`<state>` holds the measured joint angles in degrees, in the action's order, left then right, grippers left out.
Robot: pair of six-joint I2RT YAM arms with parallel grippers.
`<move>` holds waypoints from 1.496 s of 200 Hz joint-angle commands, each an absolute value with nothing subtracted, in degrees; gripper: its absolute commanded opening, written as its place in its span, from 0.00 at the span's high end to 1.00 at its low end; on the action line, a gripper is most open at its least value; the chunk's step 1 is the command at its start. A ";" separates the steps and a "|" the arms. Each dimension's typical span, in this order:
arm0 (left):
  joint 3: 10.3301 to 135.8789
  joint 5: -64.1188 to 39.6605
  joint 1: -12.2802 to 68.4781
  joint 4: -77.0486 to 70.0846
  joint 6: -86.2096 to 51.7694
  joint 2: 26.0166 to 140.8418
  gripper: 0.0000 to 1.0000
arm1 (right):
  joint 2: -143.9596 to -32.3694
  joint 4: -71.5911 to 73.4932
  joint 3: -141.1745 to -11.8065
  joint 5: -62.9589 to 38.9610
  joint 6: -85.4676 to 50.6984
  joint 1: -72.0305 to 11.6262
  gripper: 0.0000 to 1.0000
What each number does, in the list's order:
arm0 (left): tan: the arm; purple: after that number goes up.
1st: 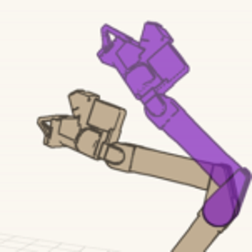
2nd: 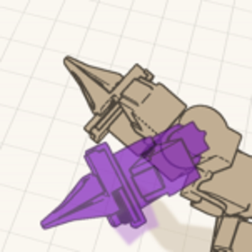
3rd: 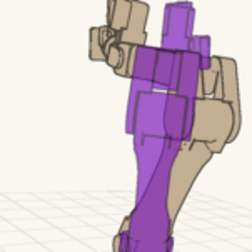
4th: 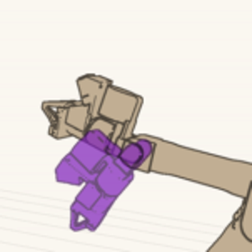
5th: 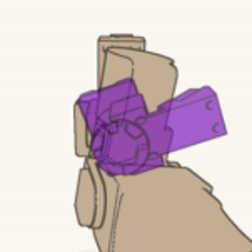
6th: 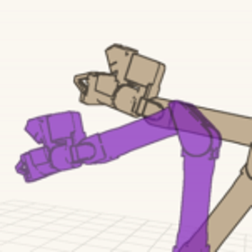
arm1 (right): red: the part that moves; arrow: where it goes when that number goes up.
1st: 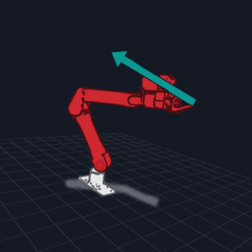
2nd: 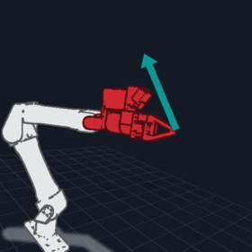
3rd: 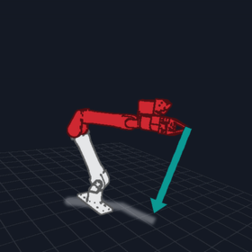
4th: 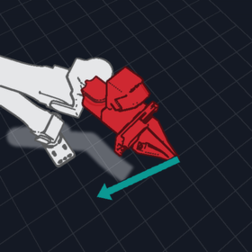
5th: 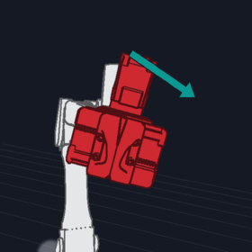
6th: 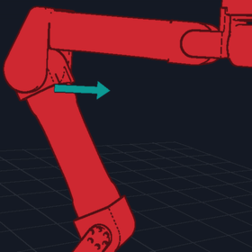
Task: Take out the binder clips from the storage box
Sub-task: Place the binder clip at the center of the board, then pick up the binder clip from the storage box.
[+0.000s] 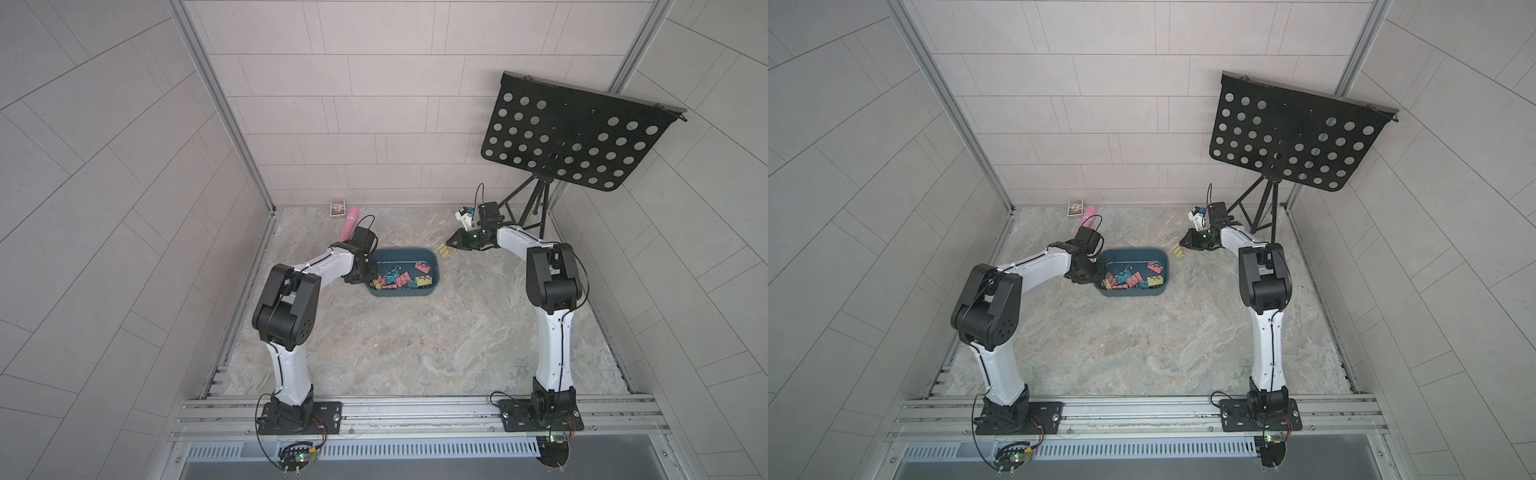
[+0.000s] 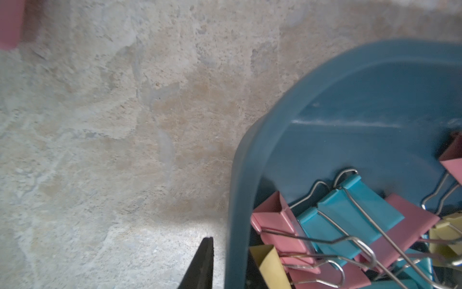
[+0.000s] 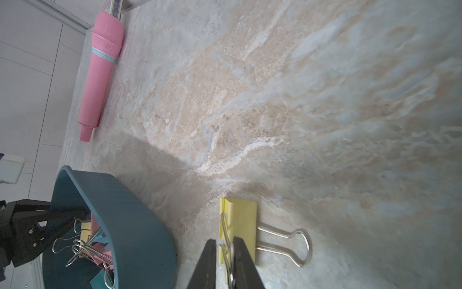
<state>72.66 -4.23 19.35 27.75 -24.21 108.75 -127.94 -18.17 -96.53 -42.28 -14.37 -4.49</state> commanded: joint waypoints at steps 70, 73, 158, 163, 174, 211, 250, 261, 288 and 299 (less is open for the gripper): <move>73.10 -3.61 18.95 29.09 -24.27 107.31 0.76 | -126.11 -18.28 -95.82 -41.32 -14.50 -2.95 0.57; 73.12 -3.60 18.92 29.09 -24.26 107.31 0.76 | -125.90 -18.28 -95.68 -41.19 -14.44 -2.86 0.57; 73.83 -3.43 18.81 29.75 -24.02 107.31 0.76 | -120.14 -18.37 -92.72 -38.36 -13.56 -2.28 0.47; 73.99 -3.43 18.81 29.79 -23.99 107.31 0.76 | -119.71 -18.37 -92.56 -38.26 -13.54 -2.29 0.46; 73.94 -3.42 18.71 29.79 -24.02 107.31 0.76 | -118.83 -18.37 -92.38 -38.15 -13.45 -2.34 0.46; 73.83 -3.46 18.64 29.71 -24.00 107.36 0.76 | -115.79 -18.37 -91.26 -37.45 -13.23 -2.81 0.45; 73.87 -3.52 18.63 29.79 -23.95 107.01 0.76 | -112.50 -20.13 -90.88 -34.89 -11.15 -5.06 0.45; 73.78 -3.50 18.48 29.79 -23.93 106.96 0.76 | -111.63 -20.86 -90.96 -34.13 -10.28 -6.10 0.45; 73.87 -3.51 18.46 29.79 -23.93 106.92 0.76 | -109.62 -22.61 -91.49 -32.70 -8.54 -8.82 0.45; 73.83 -3.56 18.46 29.79 -23.96 106.88 0.76 | -109.01 -23.34 -91.77 -32.37 -7.80 -9.97 0.45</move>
